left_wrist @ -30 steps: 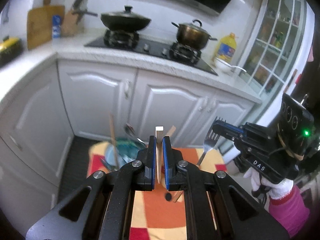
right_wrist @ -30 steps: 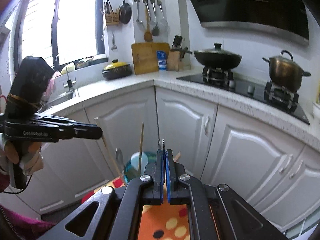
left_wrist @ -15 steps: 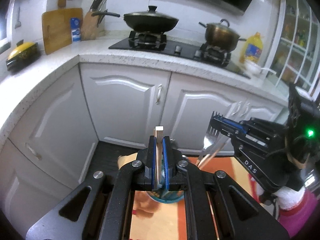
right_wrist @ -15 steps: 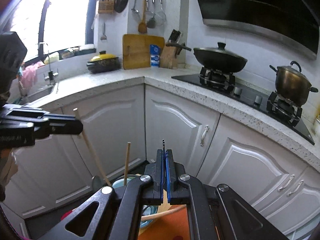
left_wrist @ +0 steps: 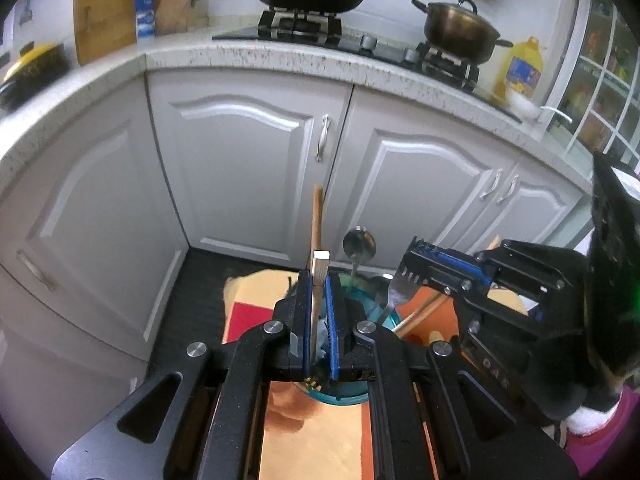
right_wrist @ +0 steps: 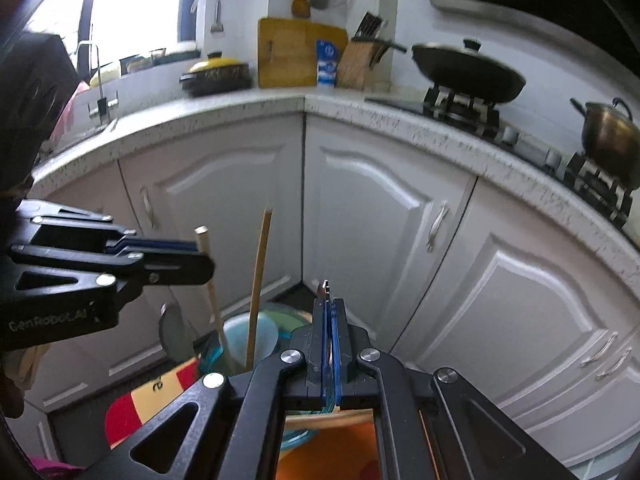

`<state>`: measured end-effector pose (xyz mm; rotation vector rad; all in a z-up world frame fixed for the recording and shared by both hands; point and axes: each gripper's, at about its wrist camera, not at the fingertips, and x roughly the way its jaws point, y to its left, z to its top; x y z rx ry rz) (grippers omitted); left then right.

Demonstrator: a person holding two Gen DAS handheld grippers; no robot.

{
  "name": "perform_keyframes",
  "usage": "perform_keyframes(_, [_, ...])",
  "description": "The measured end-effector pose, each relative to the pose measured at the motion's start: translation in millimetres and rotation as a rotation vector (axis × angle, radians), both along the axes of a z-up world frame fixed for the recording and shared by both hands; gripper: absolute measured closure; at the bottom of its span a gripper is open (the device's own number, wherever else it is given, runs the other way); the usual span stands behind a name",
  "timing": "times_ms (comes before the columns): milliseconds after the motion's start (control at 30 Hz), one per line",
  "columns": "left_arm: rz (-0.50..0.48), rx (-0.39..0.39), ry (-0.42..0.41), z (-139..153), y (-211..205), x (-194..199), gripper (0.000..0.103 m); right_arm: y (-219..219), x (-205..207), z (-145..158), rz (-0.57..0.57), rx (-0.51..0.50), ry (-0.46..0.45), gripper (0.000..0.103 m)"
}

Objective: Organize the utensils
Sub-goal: 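Lower the chopstick and fork into the cup and open both grippers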

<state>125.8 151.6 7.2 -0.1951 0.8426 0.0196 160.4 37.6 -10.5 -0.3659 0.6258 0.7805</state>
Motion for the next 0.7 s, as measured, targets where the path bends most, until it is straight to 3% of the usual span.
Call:
perform_keyframes(267, [0.021,-0.018,0.033,-12.7,-2.6,5.6,0.098,-15.3,4.9,-4.0,0.009,0.055,0.107,0.100])
perform_keyframes(333, [0.027,-0.029,0.046,-14.3,-3.0,5.7,0.097,-19.2,2.6,-2.2,0.006,0.069,0.116,0.089])
perform_keyframes(367, [0.030,-0.024,0.049,-14.9,-3.4,5.2,0.096,-21.9,1.0,-0.9,0.009,0.078,0.117,0.071])
perform_keyframes(400, [0.031,-0.023,0.053,-15.5,-3.9,4.8,0.093,-23.3,-0.6,0.1,0.009,0.084,0.117,0.063])
perform_keyframes(500, [0.042,-0.043,0.061,-16.6,-2.6,2.3,0.077,-30.6,-3.8,2.8,0.008,0.106,0.126,0.063])
perform_keyframes(700, [0.051,-0.038,0.050,-12.3,-4.1,-5.7,0.061,-43.8,-2.9,5.5,-0.016,0.148,0.154,0.063])
